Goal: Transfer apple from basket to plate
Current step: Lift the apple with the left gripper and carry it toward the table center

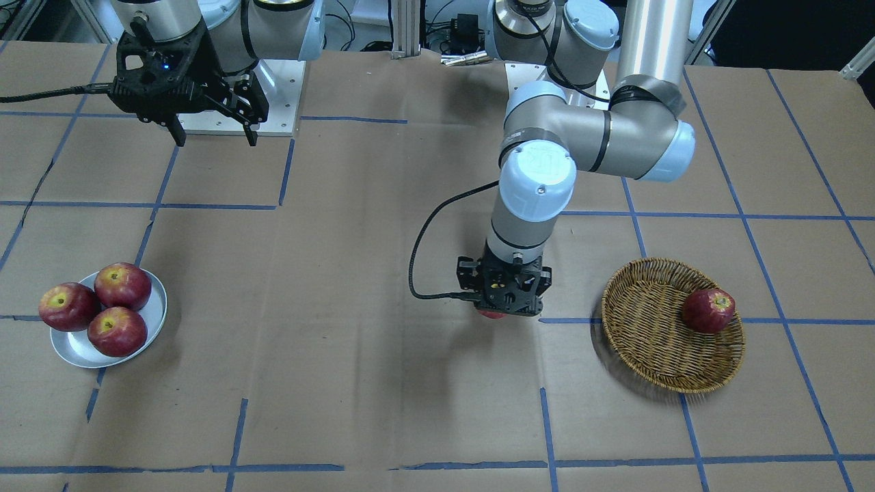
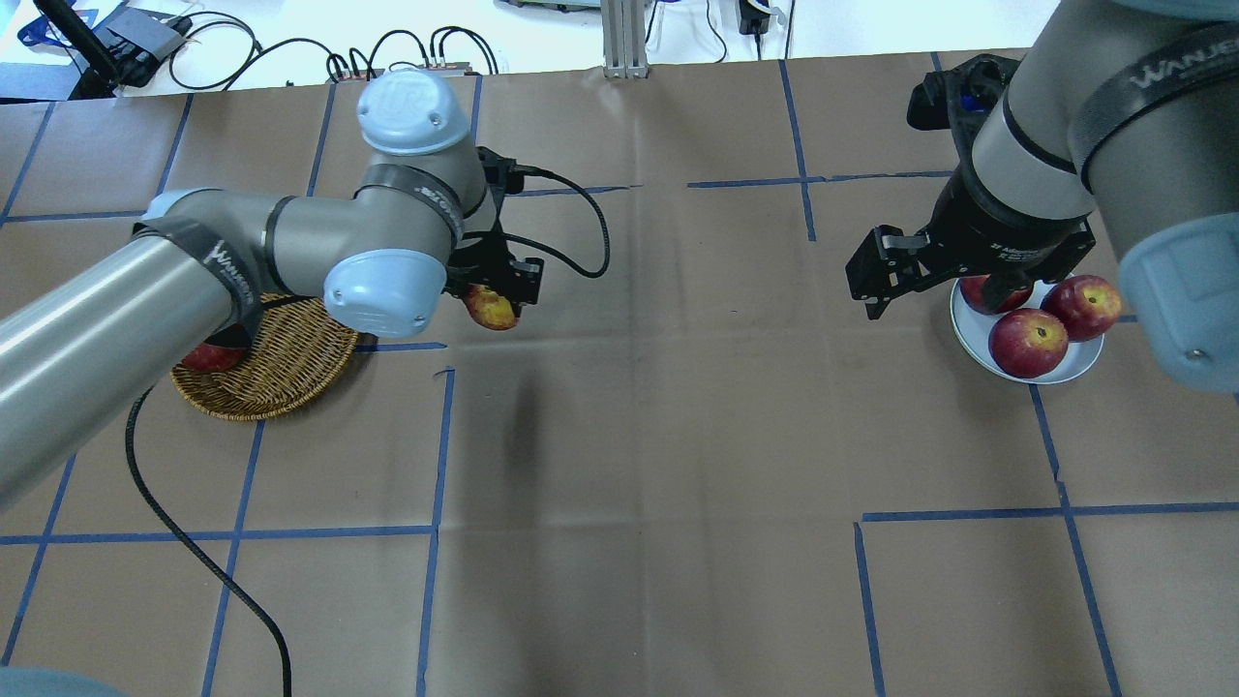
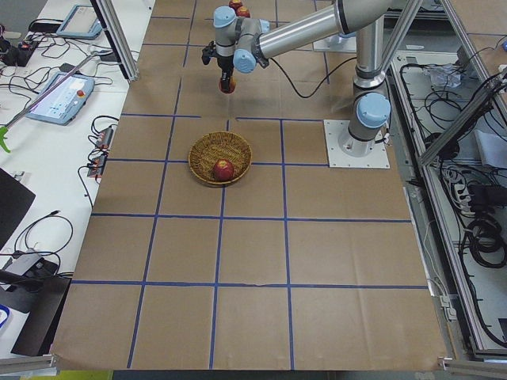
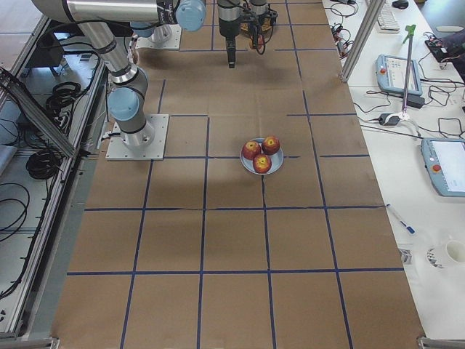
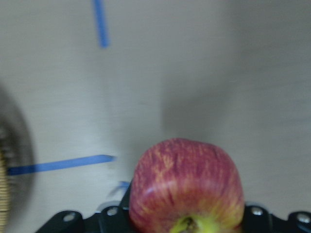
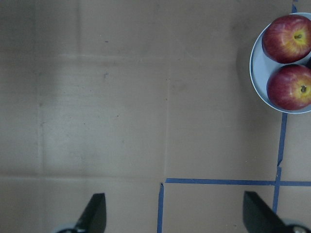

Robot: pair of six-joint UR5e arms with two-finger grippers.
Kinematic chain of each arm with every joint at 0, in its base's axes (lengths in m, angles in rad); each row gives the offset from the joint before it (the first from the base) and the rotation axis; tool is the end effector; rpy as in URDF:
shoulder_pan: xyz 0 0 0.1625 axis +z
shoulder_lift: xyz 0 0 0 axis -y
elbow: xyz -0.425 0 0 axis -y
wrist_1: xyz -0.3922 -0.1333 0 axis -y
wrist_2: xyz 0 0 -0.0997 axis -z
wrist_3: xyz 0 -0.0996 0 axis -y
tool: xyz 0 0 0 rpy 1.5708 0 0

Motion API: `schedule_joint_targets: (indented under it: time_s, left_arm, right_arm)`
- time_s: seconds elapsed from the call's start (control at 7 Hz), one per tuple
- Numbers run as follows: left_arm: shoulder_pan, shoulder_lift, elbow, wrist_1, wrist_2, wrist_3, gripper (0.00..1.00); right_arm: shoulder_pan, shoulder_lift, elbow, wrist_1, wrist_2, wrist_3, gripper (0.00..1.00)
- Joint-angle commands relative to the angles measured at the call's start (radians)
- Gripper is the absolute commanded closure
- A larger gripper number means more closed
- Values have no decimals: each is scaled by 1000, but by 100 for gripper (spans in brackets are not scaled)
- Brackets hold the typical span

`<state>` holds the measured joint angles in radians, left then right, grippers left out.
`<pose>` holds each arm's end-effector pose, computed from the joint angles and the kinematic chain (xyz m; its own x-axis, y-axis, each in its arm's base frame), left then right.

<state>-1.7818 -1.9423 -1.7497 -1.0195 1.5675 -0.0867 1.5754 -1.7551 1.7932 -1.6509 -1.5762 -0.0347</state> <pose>-0.2539 -0.5473 0.2539 -0.9923 0.1240 0.0034 0.1240 0.9923 -0.0006 0.1347 -0.4172 0.4700 -0.9992 -0.0390 0.0069 -0.0393 0.9984 -0.0418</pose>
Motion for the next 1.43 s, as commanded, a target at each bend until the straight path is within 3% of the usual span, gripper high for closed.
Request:
schedule_joint_targets:
  time_s: [0.0, 0.29, 0.43, 1.29]
  left_arm:
    - [-114, -105, 83, 4, -11, -135, 55]
    - [-166, -202, 177, 4, -7, -204, 56]
    - [-183, -222, 200, 4, 37, -226, 56]
    - [-208, -236, 188, 6, 56, -229, 54]
  right_arm:
    - [0, 0, 0, -1, -1, -1, 0]
    - [0, 0, 0, -1, -1, -1, 0]
    - [0, 0, 0, -1, 2, -1, 0]
    - [0, 0, 2, -1, 1, -1, 0]
